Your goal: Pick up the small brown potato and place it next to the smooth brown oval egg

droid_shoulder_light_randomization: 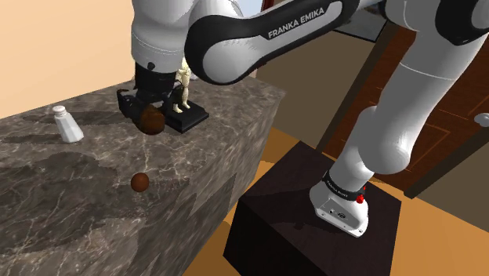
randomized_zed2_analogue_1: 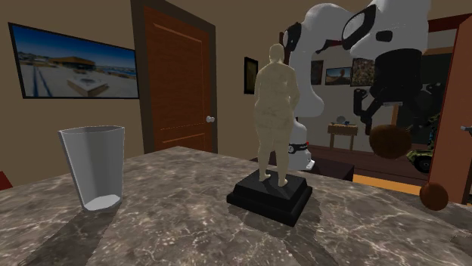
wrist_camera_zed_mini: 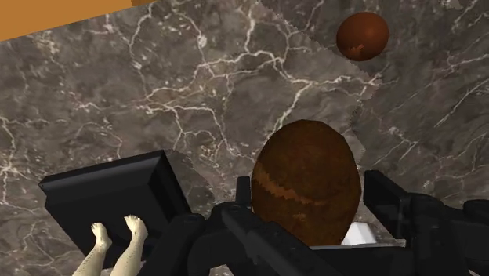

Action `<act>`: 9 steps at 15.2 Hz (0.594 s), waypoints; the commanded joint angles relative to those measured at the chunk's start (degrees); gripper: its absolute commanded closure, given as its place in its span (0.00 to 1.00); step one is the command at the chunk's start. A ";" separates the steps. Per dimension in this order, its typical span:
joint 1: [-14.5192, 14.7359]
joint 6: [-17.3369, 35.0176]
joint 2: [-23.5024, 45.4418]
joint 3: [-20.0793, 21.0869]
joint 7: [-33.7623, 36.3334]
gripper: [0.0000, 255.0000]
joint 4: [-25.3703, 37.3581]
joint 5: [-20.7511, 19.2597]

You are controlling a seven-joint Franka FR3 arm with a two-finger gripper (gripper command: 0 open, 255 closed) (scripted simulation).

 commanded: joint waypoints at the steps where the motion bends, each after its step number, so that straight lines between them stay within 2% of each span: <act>1: 0.36 0.77 1.27 0.16 1.34 1.00 0.16 -1.13; 9: 0.67 6.04 4.06 -0.30 4.11 1.00 -2.96 -4.24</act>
